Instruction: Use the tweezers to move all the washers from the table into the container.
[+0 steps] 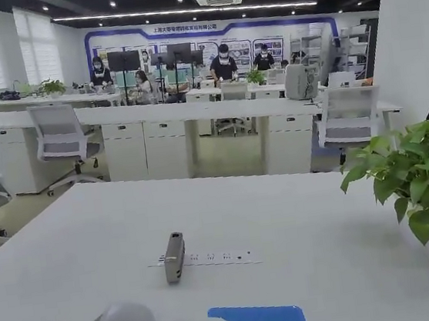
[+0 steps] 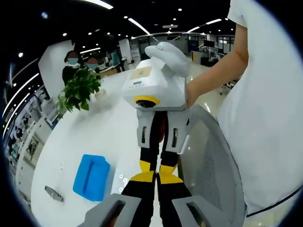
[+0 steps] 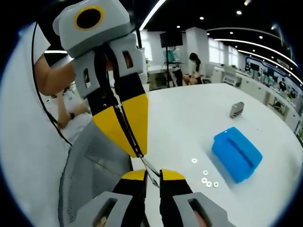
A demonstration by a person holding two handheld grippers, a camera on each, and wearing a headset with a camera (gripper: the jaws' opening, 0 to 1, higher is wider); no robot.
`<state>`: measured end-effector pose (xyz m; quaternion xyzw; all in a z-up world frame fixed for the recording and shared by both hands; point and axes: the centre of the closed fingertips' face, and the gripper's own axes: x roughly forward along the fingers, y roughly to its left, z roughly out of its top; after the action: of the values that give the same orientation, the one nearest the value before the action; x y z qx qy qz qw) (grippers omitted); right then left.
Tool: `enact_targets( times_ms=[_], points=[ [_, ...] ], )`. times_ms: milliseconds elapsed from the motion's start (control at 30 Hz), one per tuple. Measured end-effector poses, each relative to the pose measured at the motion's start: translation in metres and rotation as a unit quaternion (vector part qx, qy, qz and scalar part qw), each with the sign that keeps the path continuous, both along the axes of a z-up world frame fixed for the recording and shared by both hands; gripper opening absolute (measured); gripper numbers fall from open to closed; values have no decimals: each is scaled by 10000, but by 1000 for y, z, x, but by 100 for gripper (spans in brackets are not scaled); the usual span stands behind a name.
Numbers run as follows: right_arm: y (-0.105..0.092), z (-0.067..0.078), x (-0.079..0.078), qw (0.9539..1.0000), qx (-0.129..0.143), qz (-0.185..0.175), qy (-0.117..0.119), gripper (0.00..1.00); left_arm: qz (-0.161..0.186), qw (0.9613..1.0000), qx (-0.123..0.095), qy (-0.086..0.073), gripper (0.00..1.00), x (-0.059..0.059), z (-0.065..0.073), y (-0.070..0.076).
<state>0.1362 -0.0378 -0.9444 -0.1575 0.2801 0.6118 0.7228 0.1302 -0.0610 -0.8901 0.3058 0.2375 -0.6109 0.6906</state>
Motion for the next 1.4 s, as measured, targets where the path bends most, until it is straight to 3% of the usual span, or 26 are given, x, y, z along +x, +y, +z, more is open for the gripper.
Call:
enact_targets(
  times_ms=[233,500,633,700,767,833,867,900,933,1000,1033,1067,1100,1167,1200,1300,1333,1367,1400],
  points=[
    [5,-1,-1,10000,-44,70,-51,10,84,9998,-144,59,0,0,3,2],
    [9,-5,-3,9998,-65,195,-24,5,151,9997,-170,110,0,-1,-1,6],
    [12,-11,-3,9994,-169,268,-150,3,443,9987,-234,-28,0,6,-7,10],
    [12,-13,-1,9996,-191,218,-63,2,782,9961,-401,96,0,10,-8,11],
    [13,-12,3,9998,-138,162,-8,2,1155,9911,-650,140,4,14,-6,12],
    [13,-11,8,9999,-93,95,-42,2,1626,9817,-963,242,13,18,-7,14],
    [14,-11,10,9999,-79,73,-58,2,1767,9782,-1070,219,15,20,-8,16],
    [14,-11,12,9999,-65,57,-69,1,2075,9701,-1255,91,19,25,-7,20],
    [14,-11,15,9999,-61,28,-87,1,2163,9677,-1296,79,23,25,-7,21],
    [14,-12,21,9999,-53,-19,-159,1,2636,9528,-1506,55,32,29,-8,31],
    [13,-12,24,9998,-52,-47,-160,1,2900,9428,-1640,-1,36,31,-7,38],
    [13,-12,27,9999,-37,-89,-143,2,3071,9363,-1704,18,40,31,-8,43],
    [13,-12,31,9998,-11,-121,-134,2,3329,9264,-1761,21,46,33,-10,51],
    [14,-13,36,9998,19,-171,-102,2,3636,9138,-1808,-116,52,36,-12,62],
    [15,-14,40,9997,28,-210,-91,2,3876,9024,-1863,-259,55,37,-12,71],
    [16,-15,48,9996,73,-276,-77,2,4250,8834,-1956,-282,61,32,-16,82],
    [18,-15,51,9994,123,-318,-73,2,4409,8746,-1981,-379,62,32,-18,88],
    [18,-16,54,9993,147,-344,-82,2,4476,8712,-1972,-432,65,31,-20,91],
    [20,-16,59,9990,166,-397,-115,2,4494,8705,-1955,-460,69,28,-25,93]
  ],
)
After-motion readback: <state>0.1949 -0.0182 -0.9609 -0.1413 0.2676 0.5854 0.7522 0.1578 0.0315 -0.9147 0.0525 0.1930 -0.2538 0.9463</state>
